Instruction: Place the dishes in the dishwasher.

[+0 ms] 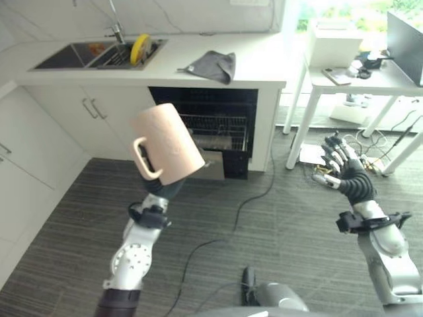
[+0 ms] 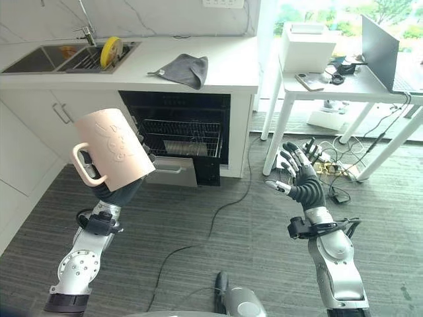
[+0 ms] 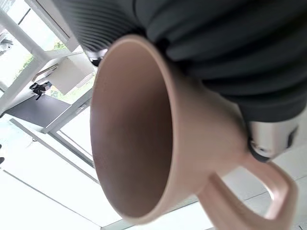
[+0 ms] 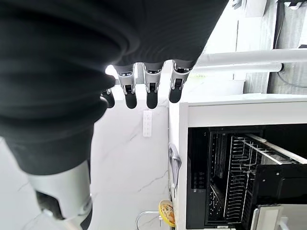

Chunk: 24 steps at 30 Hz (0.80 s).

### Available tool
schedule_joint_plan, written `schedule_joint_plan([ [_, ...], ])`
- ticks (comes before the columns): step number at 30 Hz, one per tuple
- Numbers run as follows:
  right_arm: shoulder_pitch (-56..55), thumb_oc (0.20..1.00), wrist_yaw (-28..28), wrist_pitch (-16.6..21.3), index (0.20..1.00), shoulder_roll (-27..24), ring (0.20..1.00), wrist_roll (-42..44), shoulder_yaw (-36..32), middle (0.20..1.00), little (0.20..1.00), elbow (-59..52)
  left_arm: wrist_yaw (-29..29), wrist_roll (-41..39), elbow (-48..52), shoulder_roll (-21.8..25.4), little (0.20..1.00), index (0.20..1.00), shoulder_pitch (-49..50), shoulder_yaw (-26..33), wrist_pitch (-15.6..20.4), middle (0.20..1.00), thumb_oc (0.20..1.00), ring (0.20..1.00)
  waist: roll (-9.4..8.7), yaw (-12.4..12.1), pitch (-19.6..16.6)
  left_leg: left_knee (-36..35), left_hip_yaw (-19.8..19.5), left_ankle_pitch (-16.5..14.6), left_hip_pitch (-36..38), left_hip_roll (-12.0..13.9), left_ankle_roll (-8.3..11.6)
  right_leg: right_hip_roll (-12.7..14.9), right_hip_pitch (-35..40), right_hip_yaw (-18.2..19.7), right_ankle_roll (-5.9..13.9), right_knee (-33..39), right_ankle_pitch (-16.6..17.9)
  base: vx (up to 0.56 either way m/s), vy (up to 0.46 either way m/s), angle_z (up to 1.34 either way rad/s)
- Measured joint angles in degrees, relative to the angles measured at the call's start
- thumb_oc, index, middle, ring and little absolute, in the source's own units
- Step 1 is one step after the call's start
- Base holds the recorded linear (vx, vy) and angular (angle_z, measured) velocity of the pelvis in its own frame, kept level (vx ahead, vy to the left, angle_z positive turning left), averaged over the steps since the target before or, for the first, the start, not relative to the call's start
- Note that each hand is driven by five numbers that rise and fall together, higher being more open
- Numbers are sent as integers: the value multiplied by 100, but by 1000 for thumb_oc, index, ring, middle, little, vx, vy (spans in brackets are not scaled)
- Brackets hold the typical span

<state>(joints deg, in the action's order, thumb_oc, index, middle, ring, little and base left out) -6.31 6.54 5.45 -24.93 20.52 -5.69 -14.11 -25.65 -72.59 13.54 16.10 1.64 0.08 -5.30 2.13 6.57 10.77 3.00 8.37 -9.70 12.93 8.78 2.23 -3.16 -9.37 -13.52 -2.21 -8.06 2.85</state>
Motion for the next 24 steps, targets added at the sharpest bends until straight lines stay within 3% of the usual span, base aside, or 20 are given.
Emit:
schedule_joint_plan([
  [1, 1, 1000, 17, -1, 1000, -18, 1000, 29, -10, 1000, 1000, -5, -3, 0, 2, 4, 200, 200, -3, 0, -4, 200, 200, 200, 40, 42, 20, 43, 1, -91, -101, 78, -95, -39, -61, -11, 71, -43, -47, 21, -192, 10],
  [2, -34, 1000, 50, -2, 1000, -43, 1000, 85, -69, 1000, 1000, 0, -6, 1, 10, 9, 200, 200, 45, -12, -4, 200, 200, 200, 129, 57, 75, 194, 11, -163, -132, 181, 8, 13, -414, 147, -237, -1365, -561, 14, -187, 20],
  [3, -137, 1000, 60, 3, 1000, -46, 1000, 93, -135, 1000, 1000, -34, -7, 2, 71, 41, 200, 200, 173, -27, -5, 200, 200, 200, -39, 100, 20, 480, 10, -174, -150, 49, 74, 155, -389, 436, -10, -1833, -1218, 11, -147, 23],
  [4, -152, 1000, 63, 7, 1000, -37, 1000, 96, -200, 1000, 1000, 24, -48, 2, 106, 62, 200, 200, 251, -25, 2, 200, 200, 200, -131, 87, 91, 1382, 42, -80, -554, 44, 268, 132, -258, 570, -264, -1617, -1233, 26, -104, 6],
  [5, -141, 1000, 71, 1, 1000, -28, 1000, 96, -198, 1000, 1000, 48, -76, 2, 112, 32, 200, 200, 325, -22, 20, 200, 200, 200, -147, 31, 108, 2350, 20, 42, -1105, 35, 360, 138, -68, 636, -152, -1196, -1107, 47, -25, -9],
  [6, -137, 1000, 83, 9, 1000, 18, 1000, 96, -184, 1000, 1000, 67, -93, 9, 112, 34, 200, 200, 339, -25, 20, 200, 200, 200, -153, 26, 113, 2767, 55, 58, -1415, -10, 363, 152, 164, 642, -6, -688, -962, 90, 94, -26],
  [7, -61, 1000, 114, 20, 1000, -32, 1000, 96, -178, 1000, 1000, 171, -154, 8, 190, 41, 200, 200, 328, -68, 45, 200, 200, 200, 15, 22, 102, 2256, 223, 121, -1549, 281, 305, 133, 340, 525, 147, -723, -1103, 99, 185, -18],
  [8, -40, 1000, 124, 44, 1000, -112, 1000, 98, -211, 1000, 1000, 79, -232, 5, 311, 152, 200, 200, 296, -48, 92, 200, 200, 200, -164, 53, 151, 1681, 264, 184, -1423, 475, 414, 284, 298, 778, -375, -1217, -1247, 129, 277, -20],
  [9, -34, 1000, 120, 45, 1000, -138, 1000, 99, -211, 1000, 1000, 94, -259, 9, 271, 123, 200, 200, 374, -96, 86, 200, 200, 200, -86, 60, 139, 1126, 279, 305, -1290, 625, 383, 215, 394, 793, -320, -1093, -1269, 142, 316, -20],
  [10, -48, 1000, 139, 54, 1000, -126, 1000, 98, -224, 1000, 1000, 77, -267, 6, 242, 126, 200, 200, 413, -113, 86, 200, 200, 200, -69, 97, 127, 559, 318, 453, -1198, 606, 363, 205, 509, 863, -105, -832, -1136, 160, 323, -28],
  [11, -69, 1000, 198, 61, 1000, -106, 1000, 97, -312, 1000, 1000, 122, -289, 1, 204, 108, 200, 200, 401, -132, 92, 200, 200, 200, 62, 104, 106, -305, 313, 758, -1067, 580, 384, 214, 698, 821, 461, -394, -1157, 151, 281, -34],
  [12, -75, 1000, 239, 78, 1000, -130, 1000, 97, -480, 1000, 1000, 136, -342, -6, 229, 57, 200, 200, 270, -120, 140, 200, 200, 200, 227, 87, 116, -871, 62, 944, -1050, 869, 473, 299, 540, 898, 217, -1048, -1273, 261, 442, -22],
  [13, -141, 1000, 257, 79, 1000, -215, 1000, 95, -620, 1000, 1000, 248, -376, -7, 18, -69, 200, 200, 191, -232, 165, 200, 200, 200, 200, 169, 125, -866, 123, 1160, -929, 1065, 571, 269, 849, 1159, -47, -879, -1350, 303, 509, -32],
  [15, -116, 1000, 318, 125, 1000, -250, 1000, 97, -623, 1000, 1000, 243, -502, -5, -54, -47, 200, 200, 232, -225, 196, 200, 200, 200, 155, 167, 142, -845, 161, 1212, -1219, 1071, 611, 221, 1110, 1298, 31, -560, -1183, 383, 790, -48],
  [17, -80, 1000, 378, 137, 1000, -265, 1000, 96, -636, 1000, 1000, 243, -583, -43, -71, -52, 200, 200, 268, -222, 225, 200, 200, 200, 99, 136, 121, -829, 156, 1229, -1146, 995, 565, 270, 1297, 1440, 169, -516, -1240, 227, 624, -46],
  [19, -76, 1000, 419, 145, 1000, -356, 1000, 95, -760, 1000, 1000, 233, -636, -59, -71, -47, 200, 200, 281, -215, 253, 200, 200, 200, 188, 158, 66, -829, 171, 1184, -1060, 884, 450, 366, 1194, 1667, 456, -635, -1396, 157, 572, -44],
  [20, -102, 1000, 429, 144, 1000, -355, 1000, 97, -836, 1000, 1000, 233, -643, -59, -104, -30, 200, 200, 225, -218, 258, 200, 200, 200, 172, 233, 42, -827, 222, 1437, -1051, 809, 547, 498, 1172, 1713, 611, -683, -1459, 194, 674, -35],
  [21, -154, 1000, 414, 137, 1000, -288, 1000, 100, -864, 1000, 1000, 221, -639, -63, -108, 17, 200, 200, 184, -197, 262, 200, 200, 200, -39, 187, 14, -827, 458, 1486, -987, 455, 468, 896, 1185, 1767, 818, -671, -1459, 207, 630, -14],
  [22, -246, 1000, 411, 139, 1000, -290, 1000, 109, -1026, 1000, 1000, 127, -645, -68, -119, 66, 200, 200, 39, -214, 263, 200, 200, 200, -265, 211, 0, -855, 768, 1421, -984, 8, 251, 1420, 1319, 1488, 1074, -488, -1338, 234, 617, -9],
  [24, -293, 1000, 327, 137, 1000, -163, 1000, 216, -1124, 1000, 1000, 42, -635, -80, -129, 201, 200, 200, -62, -243, 259, 200, 200, 200, -401, 168, -47, -825, 795, 1224, -904, -504, -103, 1956, 1429, 1057, 1307, -264, -829, 230, 578, -3],
])
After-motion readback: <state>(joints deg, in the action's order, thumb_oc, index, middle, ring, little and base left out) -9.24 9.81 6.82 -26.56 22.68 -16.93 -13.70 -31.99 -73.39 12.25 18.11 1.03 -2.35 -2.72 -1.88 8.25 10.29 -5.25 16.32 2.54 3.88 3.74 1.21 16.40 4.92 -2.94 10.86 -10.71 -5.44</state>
